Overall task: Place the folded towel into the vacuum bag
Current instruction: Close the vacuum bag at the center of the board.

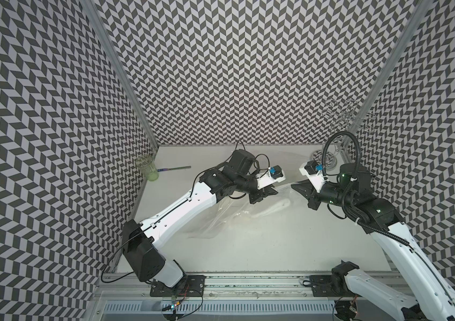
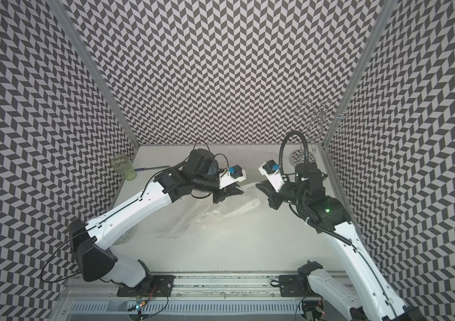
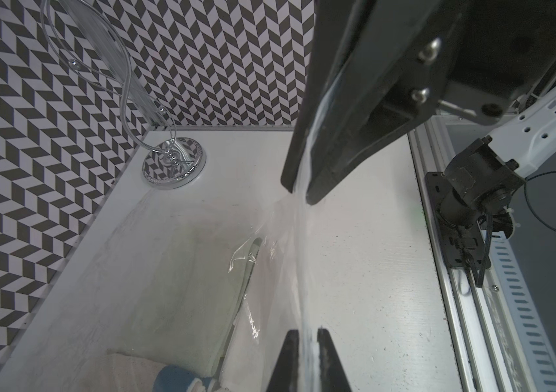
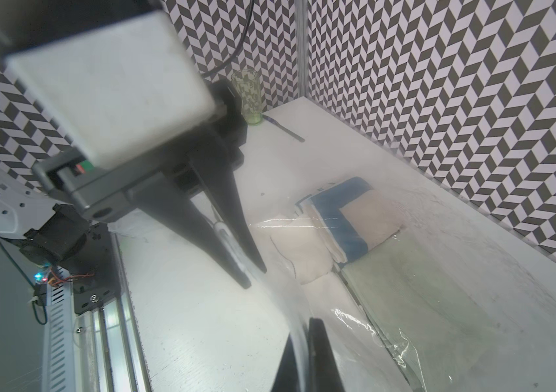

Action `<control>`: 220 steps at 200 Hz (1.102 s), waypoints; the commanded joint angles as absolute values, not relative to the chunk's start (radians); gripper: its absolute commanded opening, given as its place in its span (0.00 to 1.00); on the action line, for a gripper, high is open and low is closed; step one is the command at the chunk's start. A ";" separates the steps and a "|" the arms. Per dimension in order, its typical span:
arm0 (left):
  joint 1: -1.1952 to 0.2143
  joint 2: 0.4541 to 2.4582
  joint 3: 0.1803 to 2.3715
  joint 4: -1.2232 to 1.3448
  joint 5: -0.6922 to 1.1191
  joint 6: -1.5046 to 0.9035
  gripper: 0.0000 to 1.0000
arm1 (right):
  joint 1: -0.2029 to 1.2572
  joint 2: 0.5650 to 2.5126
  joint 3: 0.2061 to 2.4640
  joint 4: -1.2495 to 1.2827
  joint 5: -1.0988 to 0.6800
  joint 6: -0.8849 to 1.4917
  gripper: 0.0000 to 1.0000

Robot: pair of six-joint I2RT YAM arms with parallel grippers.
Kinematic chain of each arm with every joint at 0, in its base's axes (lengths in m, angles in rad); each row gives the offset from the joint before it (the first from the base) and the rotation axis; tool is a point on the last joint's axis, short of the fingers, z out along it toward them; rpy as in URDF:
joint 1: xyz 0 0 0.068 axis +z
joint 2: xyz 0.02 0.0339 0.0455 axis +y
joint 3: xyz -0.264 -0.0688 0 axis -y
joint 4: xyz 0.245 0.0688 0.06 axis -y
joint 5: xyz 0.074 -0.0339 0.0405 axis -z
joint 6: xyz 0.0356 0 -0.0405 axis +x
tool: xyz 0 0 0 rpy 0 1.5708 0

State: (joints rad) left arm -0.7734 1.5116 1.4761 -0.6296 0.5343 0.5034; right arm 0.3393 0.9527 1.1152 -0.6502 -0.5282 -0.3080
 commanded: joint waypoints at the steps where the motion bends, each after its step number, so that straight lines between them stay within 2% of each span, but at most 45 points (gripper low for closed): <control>1: -0.724 1.473 1.420 -0.762 0.474 0.542 0.09 | 0.295 0.937 1.175 -0.537 -0.384 -0.300 0.00; 61: -0.682 1.445 1.397 -0.784 0.436 0.581 0.10 | 0.297 0.931 1.153 -0.565 -0.364 -0.326 0.00; 128: -0.696 1.456 1.432 -0.857 0.418 0.582 0.10 | 0.326 0.941 1.165 -0.590 -0.346 -0.362 0.00; 154: -0.716 1.492 1.465 -0.890 0.413 0.578 0.11 | 0.360 0.947 1.180 -0.613 -0.332 -0.386 0.00; 220: -0.745 1.635 1.574 -0.950 0.377 0.571 0.13 | 0.388 0.923 1.152 -0.598 -0.438 -0.363 0.00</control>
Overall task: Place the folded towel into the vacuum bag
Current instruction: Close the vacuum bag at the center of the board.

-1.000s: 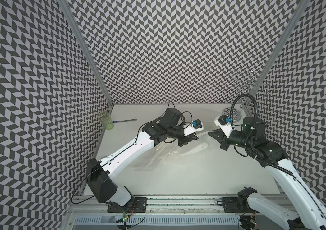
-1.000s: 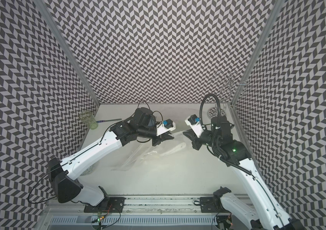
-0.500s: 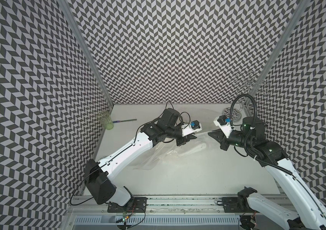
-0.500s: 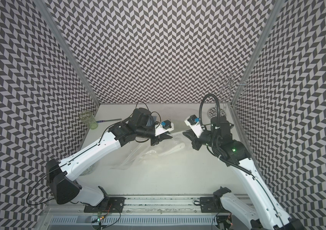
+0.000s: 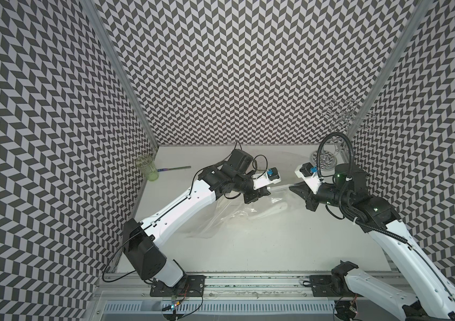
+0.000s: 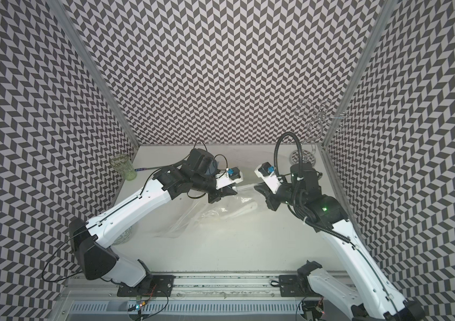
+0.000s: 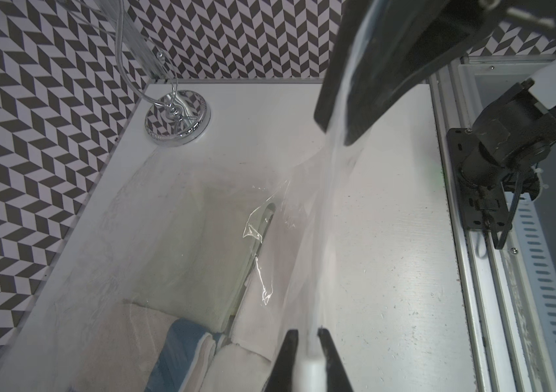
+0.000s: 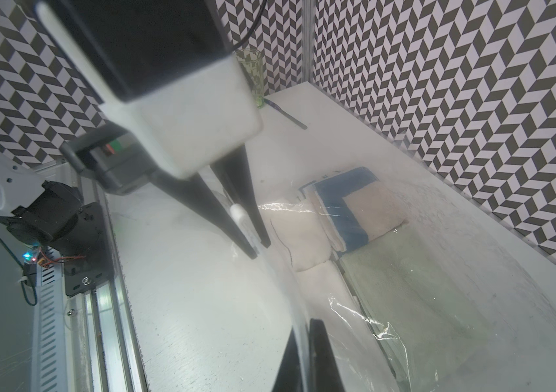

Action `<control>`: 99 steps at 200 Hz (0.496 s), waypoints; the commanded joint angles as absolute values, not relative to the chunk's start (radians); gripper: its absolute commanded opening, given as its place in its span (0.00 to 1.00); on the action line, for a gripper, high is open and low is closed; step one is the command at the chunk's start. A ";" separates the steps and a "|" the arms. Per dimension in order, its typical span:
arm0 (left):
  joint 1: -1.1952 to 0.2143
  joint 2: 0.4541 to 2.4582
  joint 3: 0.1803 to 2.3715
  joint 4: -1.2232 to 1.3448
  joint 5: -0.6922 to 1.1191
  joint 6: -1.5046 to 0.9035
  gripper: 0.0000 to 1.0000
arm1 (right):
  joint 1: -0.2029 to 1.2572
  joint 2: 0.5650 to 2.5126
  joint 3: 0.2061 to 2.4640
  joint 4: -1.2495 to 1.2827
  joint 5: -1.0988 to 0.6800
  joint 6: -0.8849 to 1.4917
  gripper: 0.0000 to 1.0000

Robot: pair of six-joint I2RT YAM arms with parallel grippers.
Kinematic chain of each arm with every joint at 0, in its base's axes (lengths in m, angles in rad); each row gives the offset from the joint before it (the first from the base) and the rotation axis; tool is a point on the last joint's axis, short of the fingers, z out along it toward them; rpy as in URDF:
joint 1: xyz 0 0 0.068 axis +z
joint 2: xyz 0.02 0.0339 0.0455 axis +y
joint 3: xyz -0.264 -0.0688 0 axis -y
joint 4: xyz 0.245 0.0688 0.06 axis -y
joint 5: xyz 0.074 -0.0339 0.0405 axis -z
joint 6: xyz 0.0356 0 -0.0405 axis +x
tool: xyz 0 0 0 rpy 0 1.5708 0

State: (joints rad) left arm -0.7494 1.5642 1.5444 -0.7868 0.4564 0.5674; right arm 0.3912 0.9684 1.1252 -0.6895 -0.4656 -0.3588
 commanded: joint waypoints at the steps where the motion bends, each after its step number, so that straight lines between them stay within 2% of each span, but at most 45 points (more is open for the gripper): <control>1: -0.746 1.637 1.575 -0.951 0.377 0.572 0.13 | 0.387 0.922 1.150 -0.597 -0.440 -0.362 0.00; 37: -0.723 1.625 1.569 -0.939 0.362 0.570 0.14 | 0.393 0.904 1.108 -0.599 -0.415 -0.374 0.00; 68: -0.698 1.565 1.604 -0.891 0.416 0.556 0.40 | 0.394 0.910 1.085 -0.568 -0.450 -0.353 0.00; 99: -0.698 1.590 1.687 -0.886 0.504 0.549 0.45 | 0.398 0.920 1.085 -0.557 -0.471 -0.346 0.00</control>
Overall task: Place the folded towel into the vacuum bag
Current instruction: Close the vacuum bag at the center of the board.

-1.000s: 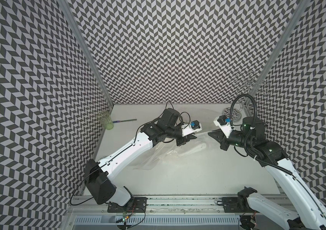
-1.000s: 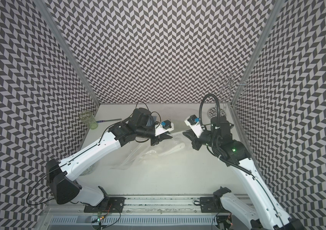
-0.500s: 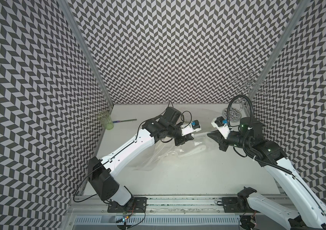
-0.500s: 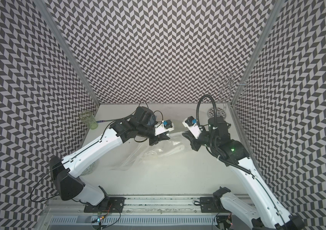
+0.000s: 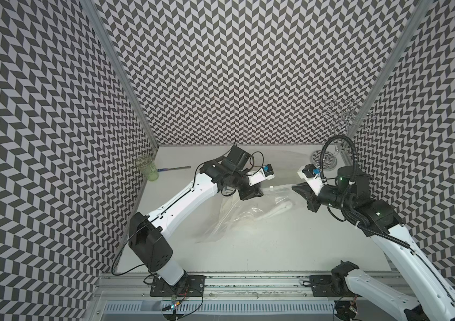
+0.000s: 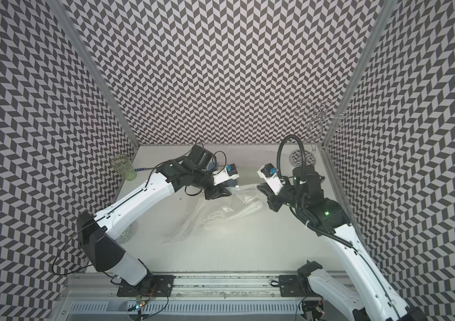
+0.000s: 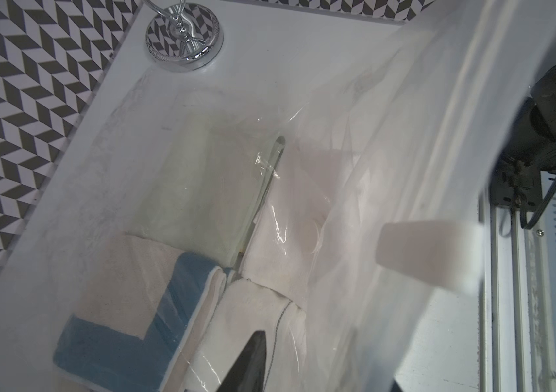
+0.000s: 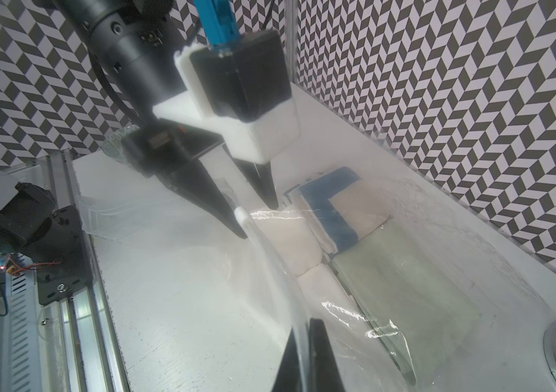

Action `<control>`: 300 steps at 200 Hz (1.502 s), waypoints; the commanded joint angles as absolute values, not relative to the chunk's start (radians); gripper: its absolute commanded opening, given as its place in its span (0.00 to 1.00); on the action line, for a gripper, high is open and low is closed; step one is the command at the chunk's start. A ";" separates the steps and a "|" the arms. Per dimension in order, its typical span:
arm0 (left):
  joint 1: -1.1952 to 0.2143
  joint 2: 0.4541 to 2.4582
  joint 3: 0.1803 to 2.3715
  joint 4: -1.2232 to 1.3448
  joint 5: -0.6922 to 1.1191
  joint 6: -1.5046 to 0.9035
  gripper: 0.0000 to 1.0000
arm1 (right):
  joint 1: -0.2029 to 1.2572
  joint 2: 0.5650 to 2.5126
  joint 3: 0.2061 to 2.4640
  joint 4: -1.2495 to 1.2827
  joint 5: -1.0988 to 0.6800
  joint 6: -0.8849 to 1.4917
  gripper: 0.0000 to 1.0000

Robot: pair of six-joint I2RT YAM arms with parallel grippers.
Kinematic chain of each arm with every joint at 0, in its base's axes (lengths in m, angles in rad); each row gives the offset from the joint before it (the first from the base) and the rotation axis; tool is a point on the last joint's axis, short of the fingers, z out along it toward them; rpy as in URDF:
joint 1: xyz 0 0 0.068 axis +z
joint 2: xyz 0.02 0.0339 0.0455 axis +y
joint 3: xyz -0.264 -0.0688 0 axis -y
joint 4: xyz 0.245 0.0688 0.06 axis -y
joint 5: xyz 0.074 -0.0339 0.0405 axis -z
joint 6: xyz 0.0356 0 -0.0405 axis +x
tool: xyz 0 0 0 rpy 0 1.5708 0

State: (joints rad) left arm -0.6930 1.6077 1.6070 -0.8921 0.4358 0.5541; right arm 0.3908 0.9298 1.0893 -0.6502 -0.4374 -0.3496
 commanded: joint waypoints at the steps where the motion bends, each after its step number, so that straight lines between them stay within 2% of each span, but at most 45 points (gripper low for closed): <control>1: -0.698 1.591 1.689 -0.886 0.505 0.549 0.45 | 0.398 0.920 1.085 -0.557 -0.473 -0.346 0.00; 40: -0.726 1.663 1.791 -0.921 0.591 0.552 0.47 | 0.402 0.926 1.078 -0.548 -0.500 -0.335 0.00; 85: -0.732 1.650 1.767 -0.929 0.594 0.563 0.47 | 0.402 0.924 1.075 -0.551 -0.495 -0.337 0.00; 127: -0.727 1.668 1.769 -0.936 0.585 0.566 0.36 | 0.401 0.924 1.078 -0.550 -0.501 -0.332 0.00; 169: -0.726 1.677 1.766 -0.949 0.610 0.571 0.39 | 0.402 0.928 1.077 -0.545 -0.517 -0.326 0.00; 200: -0.725 1.684 1.766 -0.956 0.621 0.575 0.36 | 0.402 0.930 1.075 -0.542 -0.518 -0.324 0.00; 251: -0.723 1.676 1.743 -0.958 0.613 0.578 0.25 | 0.402 0.933 1.072 -0.538 -0.507 -0.322 0.00; 277: -0.721 1.665 1.730 -0.953 0.613 0.577 0.09 | 0.401 0.936 1.074 -0.527 -0.492 -0.309 0.00; 300: -0.718 1.639 1.701 -0.936 0.606 0.572 0.03 | 0.393 0.939 1.072 -0.508 -0.456 -0.290 0.00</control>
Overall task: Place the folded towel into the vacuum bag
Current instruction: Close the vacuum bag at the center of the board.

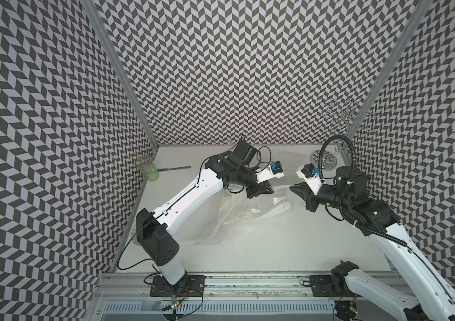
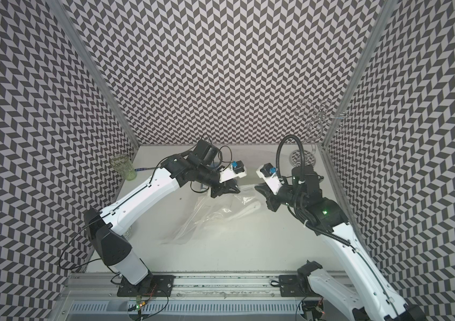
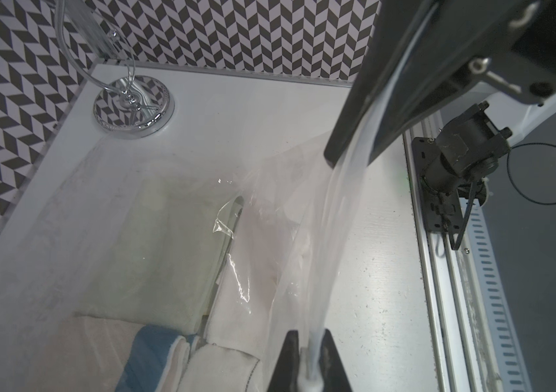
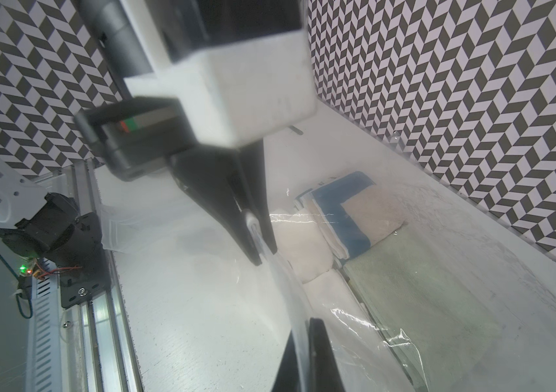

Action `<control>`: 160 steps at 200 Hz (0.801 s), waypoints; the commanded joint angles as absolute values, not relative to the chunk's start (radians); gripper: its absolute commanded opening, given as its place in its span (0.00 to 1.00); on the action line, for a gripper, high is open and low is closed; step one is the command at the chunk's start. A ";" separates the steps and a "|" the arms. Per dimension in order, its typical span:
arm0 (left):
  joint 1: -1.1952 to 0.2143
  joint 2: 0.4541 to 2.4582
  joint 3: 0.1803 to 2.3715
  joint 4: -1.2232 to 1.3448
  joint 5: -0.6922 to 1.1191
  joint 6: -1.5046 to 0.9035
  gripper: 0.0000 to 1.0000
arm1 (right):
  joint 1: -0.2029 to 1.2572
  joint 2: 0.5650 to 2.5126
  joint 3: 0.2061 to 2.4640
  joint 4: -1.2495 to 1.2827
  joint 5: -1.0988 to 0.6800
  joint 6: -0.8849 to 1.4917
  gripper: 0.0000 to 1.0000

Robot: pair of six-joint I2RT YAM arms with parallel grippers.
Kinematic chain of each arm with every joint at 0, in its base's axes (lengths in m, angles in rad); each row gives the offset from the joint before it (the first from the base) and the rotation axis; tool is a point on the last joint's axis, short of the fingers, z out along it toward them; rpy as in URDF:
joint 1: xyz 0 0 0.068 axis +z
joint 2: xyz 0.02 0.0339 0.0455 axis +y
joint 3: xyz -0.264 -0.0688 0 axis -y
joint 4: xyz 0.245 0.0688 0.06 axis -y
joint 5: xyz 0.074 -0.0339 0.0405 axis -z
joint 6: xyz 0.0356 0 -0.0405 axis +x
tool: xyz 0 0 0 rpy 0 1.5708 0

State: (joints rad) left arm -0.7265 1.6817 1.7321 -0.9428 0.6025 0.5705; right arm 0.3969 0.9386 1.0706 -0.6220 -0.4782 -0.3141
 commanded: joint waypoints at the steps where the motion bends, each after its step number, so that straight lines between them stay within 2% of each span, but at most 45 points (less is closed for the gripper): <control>1: -0.717 1.636 1.700 -0.935 0.604 0.572 0.03 | 0.392 0.939 1.071 -0.507 -0.453 -0.290 0.00; 15: -0.703 1.603 1.660 -0.900 0.595 0.557 0.00 | 0.373 0.936 1.064 -0.494 -0.433 -0.277 0.00; 44: -0.647 1.501 1.524 -0.786 0.648 0.495 0.00 | 0.324 0.927 1.056 -0.466 -0.388 -0.234 0.00; 78: -0.644 1.463 1.395 -0.753 0.711 0.482 0.02 | 0.289 0.921 1.043 -0.414 -0.421 -0.190 0.00; 112: -0.647 1.409 1.307 -0.735 0.617 0.488 0.03 | 0.285 0.933 1.073 -0.459 -0.367 -0.243 0.00; 160: -0.675 1.415 1.324 -0.775 0.521 0.506 0.04 | 0.287 0.938 1.130 -0.498 -0.316 -0.284 0.00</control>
State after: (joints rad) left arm -0.6849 1.4311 1.3323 -0.5797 0.6319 0.4995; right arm 0.3496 0.9592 1.0557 -0.5808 -0.5201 -0.2543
